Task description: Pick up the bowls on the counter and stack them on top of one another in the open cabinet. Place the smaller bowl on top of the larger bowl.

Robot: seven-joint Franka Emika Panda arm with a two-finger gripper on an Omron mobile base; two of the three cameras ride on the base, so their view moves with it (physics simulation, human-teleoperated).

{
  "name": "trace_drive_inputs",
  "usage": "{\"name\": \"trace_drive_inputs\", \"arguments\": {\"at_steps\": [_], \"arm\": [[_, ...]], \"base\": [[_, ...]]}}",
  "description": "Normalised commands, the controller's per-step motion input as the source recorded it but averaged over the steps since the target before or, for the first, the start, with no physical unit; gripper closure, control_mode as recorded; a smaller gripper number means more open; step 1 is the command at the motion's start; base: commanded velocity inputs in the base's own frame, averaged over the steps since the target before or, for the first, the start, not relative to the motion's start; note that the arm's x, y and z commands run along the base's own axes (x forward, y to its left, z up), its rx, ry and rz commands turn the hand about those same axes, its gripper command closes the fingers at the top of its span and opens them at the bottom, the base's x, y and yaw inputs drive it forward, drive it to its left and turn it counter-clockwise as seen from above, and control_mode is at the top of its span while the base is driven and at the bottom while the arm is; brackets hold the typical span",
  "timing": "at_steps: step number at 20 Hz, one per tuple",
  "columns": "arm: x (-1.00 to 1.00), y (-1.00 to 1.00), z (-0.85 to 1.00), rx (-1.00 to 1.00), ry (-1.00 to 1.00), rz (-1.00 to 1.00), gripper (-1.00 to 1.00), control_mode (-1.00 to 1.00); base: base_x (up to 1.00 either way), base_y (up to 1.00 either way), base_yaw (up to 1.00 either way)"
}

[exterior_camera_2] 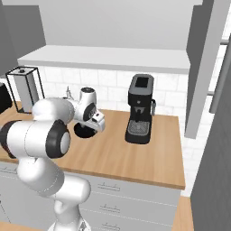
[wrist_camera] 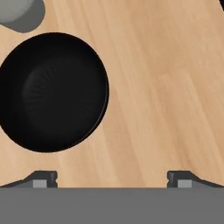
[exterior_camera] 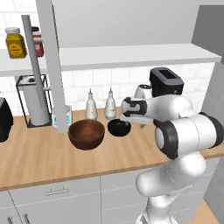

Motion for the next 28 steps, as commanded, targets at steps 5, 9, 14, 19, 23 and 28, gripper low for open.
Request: {"name": "trace_drive_inputs", "arguments": {"at_steps": [5, 9, 14, 19, 23, 28], "arm": [[0.26, 0.0, -0.41, 0.0, 0.06, -0.01, -1.0, -1.0], [0.16, 0.0, -0.4, 0.0, 0.02, 0.0, -1.0, -1.0], [0.07, 0.0, -0.1, 0.0, 0.0, 0.0, -1.0, -1.0], [0.13, 0.01, -0.11, 0.0, 0.0, 0.0, -1.0, -1.0], [0.14, 0.13, -0.14, 0.0, 0.0, 0.0, -1.0, -1.0], [0.1, 0.09, -0.25, 0.0, 0.0, 0.0, -1.0, -1.0]], "base": [[0.0, 0.0, 0.0], [0.0, 0.0, 0.0], [0.0, 0.0, 0.0], [0.0, 0.0, 0.0], [0.0, 0.0, 0.0], [0.0, 0.0, 0.0]]}}
